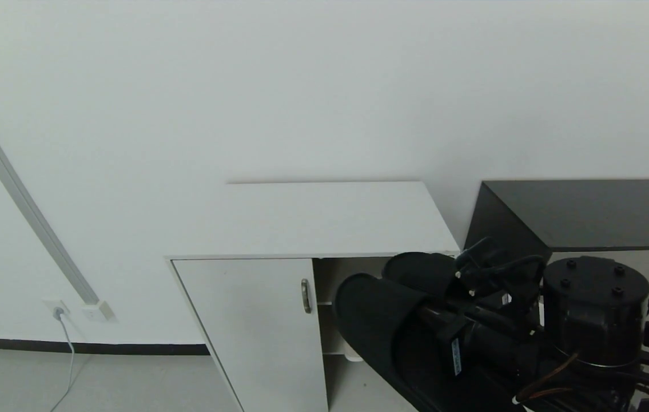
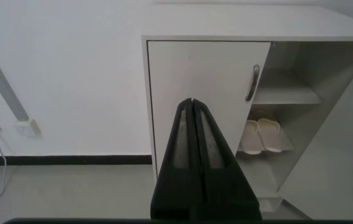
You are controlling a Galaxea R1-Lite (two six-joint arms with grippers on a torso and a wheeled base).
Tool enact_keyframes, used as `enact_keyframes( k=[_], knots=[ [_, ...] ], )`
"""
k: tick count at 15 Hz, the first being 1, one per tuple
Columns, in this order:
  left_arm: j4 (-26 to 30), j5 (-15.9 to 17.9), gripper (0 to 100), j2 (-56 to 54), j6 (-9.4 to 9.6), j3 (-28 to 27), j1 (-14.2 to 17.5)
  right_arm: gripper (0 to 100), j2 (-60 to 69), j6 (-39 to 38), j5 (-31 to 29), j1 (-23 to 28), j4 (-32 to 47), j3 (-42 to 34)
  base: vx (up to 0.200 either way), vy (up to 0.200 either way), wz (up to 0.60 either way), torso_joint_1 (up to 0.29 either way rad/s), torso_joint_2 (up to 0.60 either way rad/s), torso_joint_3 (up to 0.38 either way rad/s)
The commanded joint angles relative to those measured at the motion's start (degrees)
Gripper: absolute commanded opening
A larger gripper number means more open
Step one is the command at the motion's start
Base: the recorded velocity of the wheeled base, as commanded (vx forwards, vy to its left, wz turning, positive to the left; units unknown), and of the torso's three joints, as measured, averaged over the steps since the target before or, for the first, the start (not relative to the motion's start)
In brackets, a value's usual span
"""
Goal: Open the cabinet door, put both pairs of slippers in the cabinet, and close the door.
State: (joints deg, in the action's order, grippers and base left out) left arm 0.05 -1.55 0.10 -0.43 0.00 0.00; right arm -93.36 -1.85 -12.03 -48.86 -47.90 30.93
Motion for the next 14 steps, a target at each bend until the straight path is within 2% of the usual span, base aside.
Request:
enact_keyframes(
  k=[1, 14],
  knots=[
    [0.0, 0.0, 0, 0.0, -0.01, 0.0, 0.0, 0, -0.2, 0.0, -0.1, 0.0, -0.9, -0.7, 0.000, 0.000, 0.00, -0.173, 0.40, 0.222],
    [0.0, 0.0, 0, 0.0, -0.01, 0.0, 0.0, 0, -2.0, -0.1, -0.2, 0.1, -3.0, -2.1, 0.000, 0.000, 0.00, -0.212, 0.53, 0.309]
  ],
)
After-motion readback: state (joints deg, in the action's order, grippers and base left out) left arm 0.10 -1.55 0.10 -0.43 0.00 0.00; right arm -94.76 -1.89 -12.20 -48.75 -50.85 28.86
